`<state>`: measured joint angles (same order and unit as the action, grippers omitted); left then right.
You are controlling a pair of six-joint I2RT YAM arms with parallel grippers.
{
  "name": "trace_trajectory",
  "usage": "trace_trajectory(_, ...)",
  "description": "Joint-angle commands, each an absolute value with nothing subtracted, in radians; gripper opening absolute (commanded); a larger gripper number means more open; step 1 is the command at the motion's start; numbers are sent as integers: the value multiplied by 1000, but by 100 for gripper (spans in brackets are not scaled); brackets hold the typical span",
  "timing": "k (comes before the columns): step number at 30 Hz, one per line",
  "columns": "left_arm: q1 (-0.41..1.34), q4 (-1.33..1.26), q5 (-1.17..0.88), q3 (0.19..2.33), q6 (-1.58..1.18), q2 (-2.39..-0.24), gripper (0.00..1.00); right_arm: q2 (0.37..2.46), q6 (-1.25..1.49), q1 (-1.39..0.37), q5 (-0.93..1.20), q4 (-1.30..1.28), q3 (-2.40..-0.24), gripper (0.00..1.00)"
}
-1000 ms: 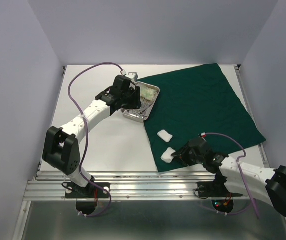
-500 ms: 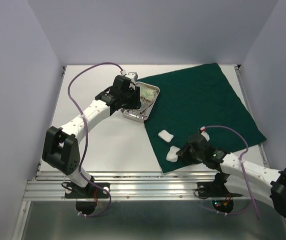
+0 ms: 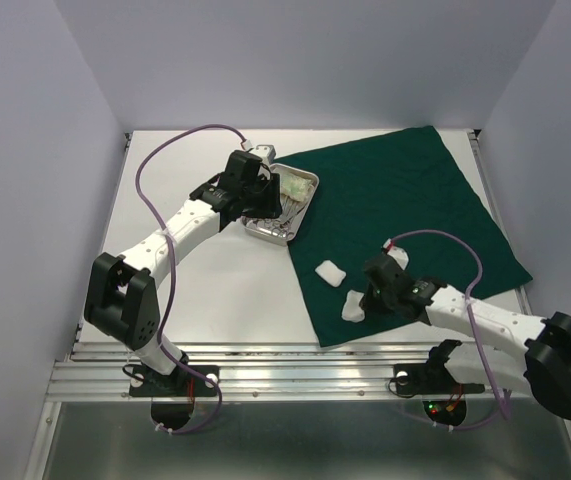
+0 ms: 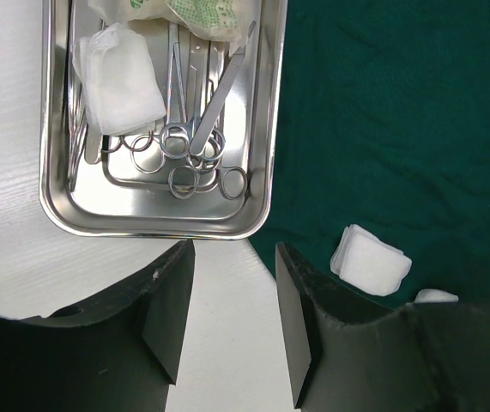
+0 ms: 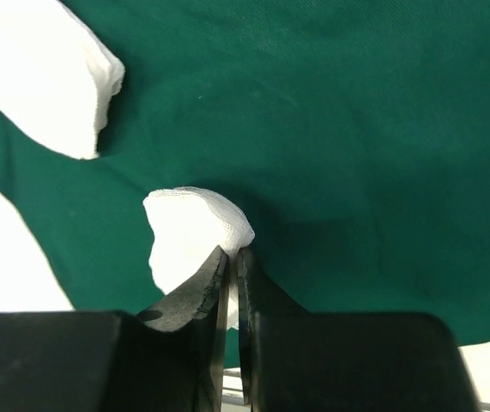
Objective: Prepare the surgical pack
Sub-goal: Adjust the medical item in the surgical kit.
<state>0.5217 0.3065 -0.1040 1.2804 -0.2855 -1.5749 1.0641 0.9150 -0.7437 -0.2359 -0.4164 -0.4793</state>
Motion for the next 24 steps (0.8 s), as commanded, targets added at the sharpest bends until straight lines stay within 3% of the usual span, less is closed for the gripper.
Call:
trace_trajectory(1, 525, 285, -112, 1278, -265, -1552, 54, 1138, 801, -732, -278, -428, -551, 12)
trace_trajectory(6, 525, 291, -110, 1279, -264, -1552, 54, 1167, 795, -721, -282, -420, -568, 34)
trace_trajectory(9, 525, 290, -110, 1278, -264, -1554, 54, 1131, 817, -675, -227, -396, -523, 42)
trace_trajectory(24, 525, 291, -117, 1284, -267, -1568, 54, 882, 975, -611, 66, -158, -252, 52)
